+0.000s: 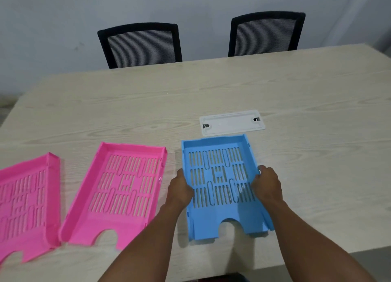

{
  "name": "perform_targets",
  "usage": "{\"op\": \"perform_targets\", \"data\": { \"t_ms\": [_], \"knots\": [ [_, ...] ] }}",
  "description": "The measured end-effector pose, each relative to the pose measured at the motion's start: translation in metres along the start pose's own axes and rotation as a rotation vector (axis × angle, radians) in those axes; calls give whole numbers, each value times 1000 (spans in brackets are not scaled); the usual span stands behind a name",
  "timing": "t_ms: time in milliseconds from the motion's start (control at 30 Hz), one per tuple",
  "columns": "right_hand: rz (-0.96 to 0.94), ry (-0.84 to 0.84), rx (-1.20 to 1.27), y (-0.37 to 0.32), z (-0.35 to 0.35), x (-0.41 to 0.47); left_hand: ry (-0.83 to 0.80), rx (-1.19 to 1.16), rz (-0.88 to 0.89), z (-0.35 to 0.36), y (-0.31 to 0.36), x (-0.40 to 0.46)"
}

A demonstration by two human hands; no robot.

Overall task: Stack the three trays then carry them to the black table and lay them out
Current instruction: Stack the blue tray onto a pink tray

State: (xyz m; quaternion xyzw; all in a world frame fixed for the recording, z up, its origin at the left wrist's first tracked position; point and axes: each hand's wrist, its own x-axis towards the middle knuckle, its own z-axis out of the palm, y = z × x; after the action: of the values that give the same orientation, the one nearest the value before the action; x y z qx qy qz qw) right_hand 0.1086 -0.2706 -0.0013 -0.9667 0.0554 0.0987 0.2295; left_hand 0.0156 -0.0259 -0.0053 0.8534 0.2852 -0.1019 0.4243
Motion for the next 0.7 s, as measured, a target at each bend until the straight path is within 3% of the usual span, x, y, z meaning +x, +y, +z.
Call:
{"op": "perform_targets", "data": {
  "t_ms": [333, 700],
  "knots": [
    [-25, 211, 209, -57, -22, -12, 173, -82, 202, -68, 16, 15],
    [-134, 179, 365, -180, 56, -106, 244, 53, 252, -215, -97, 12]
  ]
}}
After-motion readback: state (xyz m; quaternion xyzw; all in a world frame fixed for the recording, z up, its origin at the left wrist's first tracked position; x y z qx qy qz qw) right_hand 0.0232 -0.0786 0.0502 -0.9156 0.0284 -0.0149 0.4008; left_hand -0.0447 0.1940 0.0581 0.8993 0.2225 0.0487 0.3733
